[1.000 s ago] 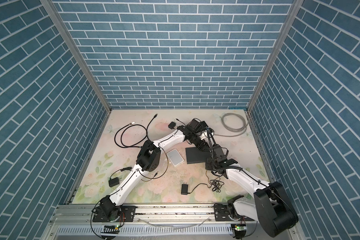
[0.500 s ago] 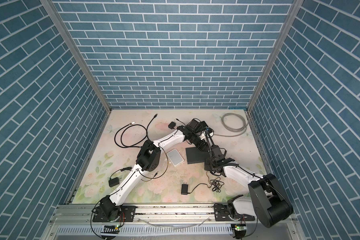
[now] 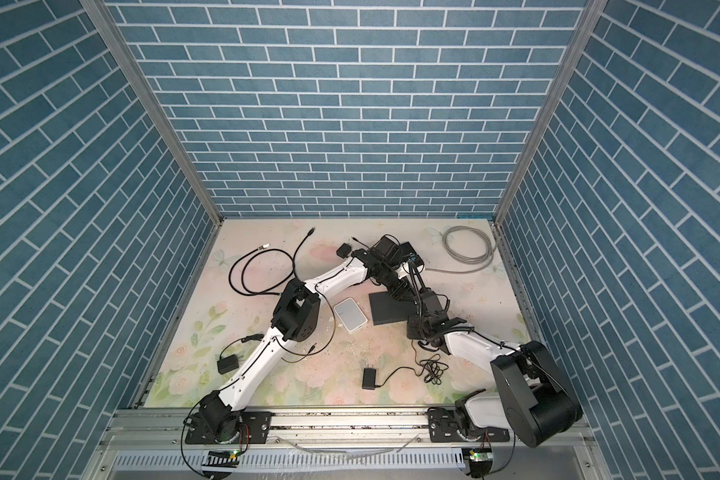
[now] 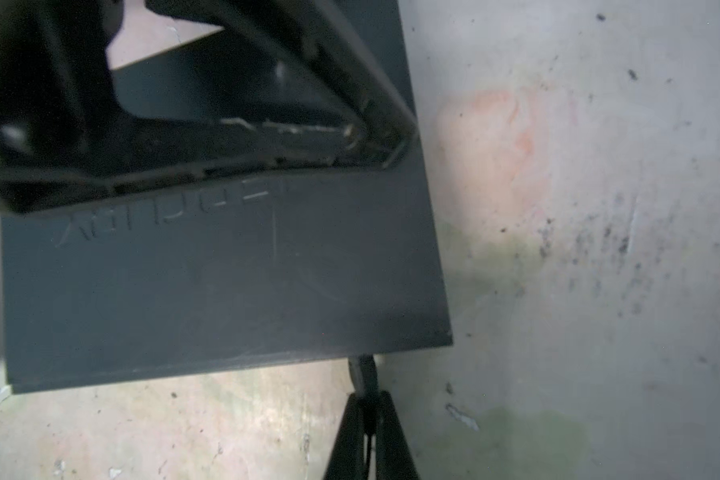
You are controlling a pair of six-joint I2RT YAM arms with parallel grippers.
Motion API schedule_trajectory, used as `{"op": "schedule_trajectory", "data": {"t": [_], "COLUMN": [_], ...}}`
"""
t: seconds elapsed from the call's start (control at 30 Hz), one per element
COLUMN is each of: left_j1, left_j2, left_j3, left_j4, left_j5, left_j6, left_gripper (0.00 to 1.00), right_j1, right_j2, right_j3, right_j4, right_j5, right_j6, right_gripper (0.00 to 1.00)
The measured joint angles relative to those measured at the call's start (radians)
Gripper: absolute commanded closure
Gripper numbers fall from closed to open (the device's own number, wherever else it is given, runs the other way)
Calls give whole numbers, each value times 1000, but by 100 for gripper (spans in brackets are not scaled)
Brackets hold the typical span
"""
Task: Insert the plug into the switch port
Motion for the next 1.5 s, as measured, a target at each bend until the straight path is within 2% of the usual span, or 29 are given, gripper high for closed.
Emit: {"op": "schedule_trajectory", "data": {"t": [0.47, 0.97, 1.43, 1.5], "left_j1": [4, 17, 18, 19], "left_j2": [0, -1, -37, -41], "left_j3": [17, -18, -92, -100], "left_j4": [-23, 64, 126, 132], "left_j5": [-10, -8, -25, -32], "left_j6": [113, 85, 75, 56], "left_gripper": [43, 44, 43, 43], "right_j1": [6, 24, 18, 13], "right_j2": [66, 112, 122, 121], "right_j3": [53, 53, 66, 67], "right_j4": [-17, 85, 80, 76], "right_j5": [10, 66, 62, 52], "right_j6": [-95, -134, -145, -145], "right_gripper": [100, 100, 100, 97]}}
